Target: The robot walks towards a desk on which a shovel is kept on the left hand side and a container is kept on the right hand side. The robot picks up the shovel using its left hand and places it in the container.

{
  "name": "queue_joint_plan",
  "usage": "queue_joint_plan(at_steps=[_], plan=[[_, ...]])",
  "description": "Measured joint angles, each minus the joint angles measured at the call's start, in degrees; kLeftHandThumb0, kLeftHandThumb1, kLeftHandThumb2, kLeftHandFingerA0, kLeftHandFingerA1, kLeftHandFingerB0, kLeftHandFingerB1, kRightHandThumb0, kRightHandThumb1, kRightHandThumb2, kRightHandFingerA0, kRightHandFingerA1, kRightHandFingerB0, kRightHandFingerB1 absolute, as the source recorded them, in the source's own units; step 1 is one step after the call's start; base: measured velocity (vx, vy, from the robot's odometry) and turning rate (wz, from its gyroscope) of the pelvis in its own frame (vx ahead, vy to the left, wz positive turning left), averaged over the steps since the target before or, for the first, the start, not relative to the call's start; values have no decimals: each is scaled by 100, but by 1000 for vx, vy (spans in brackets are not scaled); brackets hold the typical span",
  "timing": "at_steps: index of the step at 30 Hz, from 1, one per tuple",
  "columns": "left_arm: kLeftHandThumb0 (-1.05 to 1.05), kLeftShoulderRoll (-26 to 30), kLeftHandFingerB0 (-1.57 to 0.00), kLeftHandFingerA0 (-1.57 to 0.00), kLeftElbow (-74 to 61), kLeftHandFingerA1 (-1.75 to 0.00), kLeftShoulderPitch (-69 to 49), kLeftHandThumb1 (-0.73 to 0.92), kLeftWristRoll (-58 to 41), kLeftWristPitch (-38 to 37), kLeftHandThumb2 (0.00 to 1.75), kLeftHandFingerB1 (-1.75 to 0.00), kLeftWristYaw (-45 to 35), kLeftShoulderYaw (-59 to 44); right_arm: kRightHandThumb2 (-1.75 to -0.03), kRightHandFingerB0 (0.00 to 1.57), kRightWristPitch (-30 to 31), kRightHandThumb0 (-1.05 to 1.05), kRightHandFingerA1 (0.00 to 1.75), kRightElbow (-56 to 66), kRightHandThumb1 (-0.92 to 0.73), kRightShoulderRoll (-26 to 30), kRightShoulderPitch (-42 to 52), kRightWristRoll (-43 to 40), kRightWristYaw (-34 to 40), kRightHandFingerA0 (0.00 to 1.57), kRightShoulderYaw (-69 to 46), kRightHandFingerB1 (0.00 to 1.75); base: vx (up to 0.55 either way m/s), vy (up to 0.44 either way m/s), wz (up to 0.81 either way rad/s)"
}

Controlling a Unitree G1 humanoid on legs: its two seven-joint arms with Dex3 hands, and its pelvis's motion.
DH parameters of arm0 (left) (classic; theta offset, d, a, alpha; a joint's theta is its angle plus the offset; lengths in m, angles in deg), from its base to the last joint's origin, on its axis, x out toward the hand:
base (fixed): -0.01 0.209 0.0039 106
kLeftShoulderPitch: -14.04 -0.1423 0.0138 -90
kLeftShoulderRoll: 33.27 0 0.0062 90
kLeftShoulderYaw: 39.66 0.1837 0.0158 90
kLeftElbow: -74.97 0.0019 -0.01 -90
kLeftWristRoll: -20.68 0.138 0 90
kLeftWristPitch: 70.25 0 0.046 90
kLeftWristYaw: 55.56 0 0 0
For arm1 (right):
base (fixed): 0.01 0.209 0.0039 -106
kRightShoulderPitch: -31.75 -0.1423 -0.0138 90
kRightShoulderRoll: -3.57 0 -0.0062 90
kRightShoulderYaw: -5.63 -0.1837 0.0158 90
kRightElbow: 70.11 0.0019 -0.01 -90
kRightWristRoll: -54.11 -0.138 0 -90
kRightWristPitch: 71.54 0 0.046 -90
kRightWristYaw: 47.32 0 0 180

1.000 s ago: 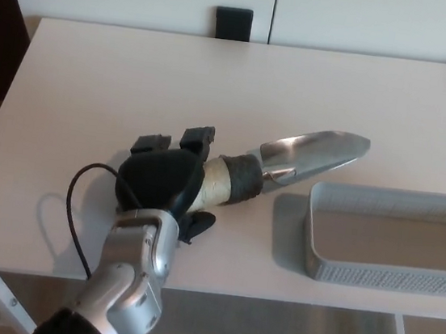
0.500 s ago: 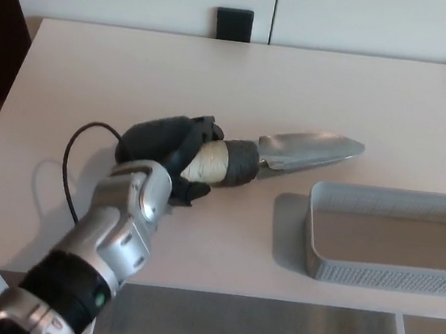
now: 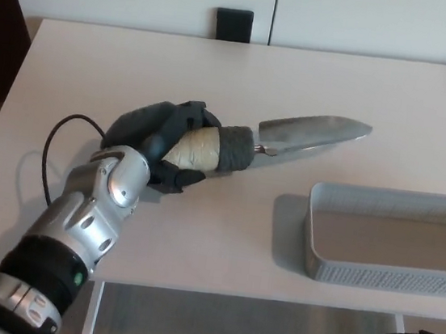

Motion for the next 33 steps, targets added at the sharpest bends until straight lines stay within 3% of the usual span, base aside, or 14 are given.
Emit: queue_joint_plan(at_steps=[4,6,11,13,17,18,19,21,23,24,26,29,30,33], plan=[[-10,-247,-71,-73,-142,-133,-149,88,-313,-74,68,-74,23,-477,-54,55,4,-21,58,-1,-49,1,0,1,-17,77,14,47,0,0,0],[-15,-365,-68,-71,-184,-146,-208,88,-446,-74,69,-82,34,-688,-54,54,7,-21,58,-2,-50,1,0,4,-24,76,18,47,0,0,0],[-18,-576,-65,-75,-417,-154,-235,89,-782,-89,67,-107,56,-1156,-63,54,15,-28,62,-1,-47,35,-6,19,-52,75,37,53,0,0,0],[-18,-599,-72,-80,-627,-142,-221,86,-900,-114,65,-94,54,-1246,-63,55,15,-28,62,-11,-47,72,-18,24,-68,75,42,53,0,0,0],[-17,-521,-73,-82,-1237,-136,-140,87,-990,-235,66,-101,16,-1103,-62,54,15,-27,62,-46,-47,112,-50,46,-98,75,57,53,0,0,0],[-18,-490,-79,-80,-1398,-126,-142,84,-988,-262,66,-88,1,-1017,-54,55,16,-21,58,-45,-51,114,-53,55,-101,77,69,47,0,0,0],[-19,-462,-79,-80,-1579,-101,-153,82,-984,-274,64,-85,-16,-928,-62,53,21,-27,62,-45,-47,116,-53,64,-104,75,85,52,0,0,0],[-17,-410,-77,-84,-1954,-145,-178,82,-967,-278,64,-101,-57,-720,-62,54,26,-26,64,-44,-46,116,-52,73,-111,78,111,53,0,0,0],[-22,-363,-72,-85,-2359,-153,-251,81,-947,-278,64,-116,-135,-474,-54,54,26,-20,59,-45,-50,116,-52,78,-121,79,129,48,0,0,0],[-26,-352,-74,-80,-2458,-162,-271,81,-936,-278,64,-108,-155,-406,-54,54,26,-20,58,-45,-51,117,-51,79,-124,76,133,47,0,0,0],[-27,-306,-74,-79,-2858,-164,-352,80,-861,-266,64,-111,-252,-95,-62,54,29,-26,62,-32,-48,121,-49,91,-132,74,159,52,0,0,0],[-28,-194,-78,-85,-3314,-154,-424,75,-684,-213,62,-102,-403,386,-54,55,49,-19,59,8,-52,123,-46,110,-136,77,171,47,0,0,0],[-27,-169,-76,-82,-3489,-158,-446,75,-603,-160,62,-105,-474,563,-62,53,62,-25,62,26,-48,124,-45,117,-140,74,175,52,0,0,0],[-27,-164,-77,-77,-3774,-167,-535,76,-395,-5,63,-103,-587,970,-54,55,88,-18,58,54,-51,128,-39,124,-160,75,179,48,0,0,0]])
